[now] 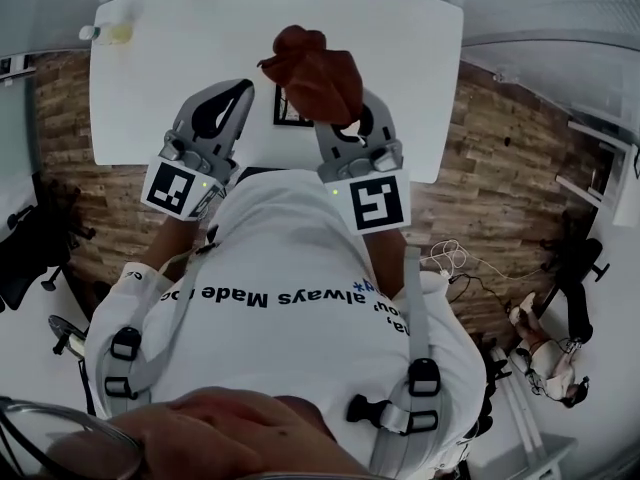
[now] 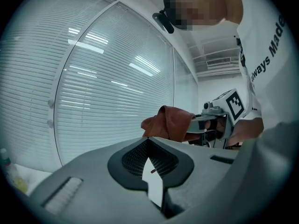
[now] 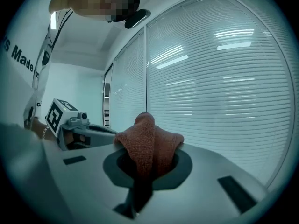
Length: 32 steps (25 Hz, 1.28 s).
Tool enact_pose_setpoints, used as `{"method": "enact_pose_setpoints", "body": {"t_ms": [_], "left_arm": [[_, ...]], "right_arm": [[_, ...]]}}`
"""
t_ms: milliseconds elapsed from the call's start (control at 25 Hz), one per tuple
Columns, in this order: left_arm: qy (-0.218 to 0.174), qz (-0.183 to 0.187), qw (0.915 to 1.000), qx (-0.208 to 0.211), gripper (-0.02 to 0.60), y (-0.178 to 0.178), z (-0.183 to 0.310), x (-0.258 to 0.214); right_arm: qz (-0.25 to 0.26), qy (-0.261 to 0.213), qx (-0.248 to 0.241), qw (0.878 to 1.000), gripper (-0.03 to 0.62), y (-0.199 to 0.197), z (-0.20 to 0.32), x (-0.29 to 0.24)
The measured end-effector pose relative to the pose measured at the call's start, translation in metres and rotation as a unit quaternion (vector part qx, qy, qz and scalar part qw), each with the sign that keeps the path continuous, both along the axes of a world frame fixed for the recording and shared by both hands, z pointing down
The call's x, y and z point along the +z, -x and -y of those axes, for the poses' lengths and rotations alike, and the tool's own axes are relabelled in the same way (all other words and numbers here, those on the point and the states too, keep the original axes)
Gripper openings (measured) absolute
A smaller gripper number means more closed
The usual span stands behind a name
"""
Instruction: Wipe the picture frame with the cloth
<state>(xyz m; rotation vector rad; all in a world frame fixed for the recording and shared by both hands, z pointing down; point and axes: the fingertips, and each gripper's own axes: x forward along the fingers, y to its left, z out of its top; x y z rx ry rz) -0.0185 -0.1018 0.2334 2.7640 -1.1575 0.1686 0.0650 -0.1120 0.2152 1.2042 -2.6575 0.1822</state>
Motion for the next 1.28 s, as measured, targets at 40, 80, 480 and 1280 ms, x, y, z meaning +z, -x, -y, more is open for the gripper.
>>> {"method": "enact_pose_setpoints", "body": {"t_ms": [40,80,480,1280], "left_arm": [[0.009,0.007,0.9999,0.001,0.003,0.004,0.003,0.014],[0.018,0.013,0.9998,0.002,0.003,0.007,0.005,0.029],[0.097,0.066,0.9921,0.046,0.003,0.026,0.039,0.204],[0.194,0.134,0.964,0.123,0.003,0.054,0.065,0.455]], "right_arm": [[-0.01,0.007,0.0,1.0,0.02,0.0,0.001,0.014],[-0.021,0.014,-0.001,1.0,0.02,0.001,0.001,0.029],[-0.14,0.035,-0.055,0.988,0.02,0.045,0.027,0.197],[-0.394,0.076,-0.261,0.878,0.02,0.12,0.023,0.502]]}}
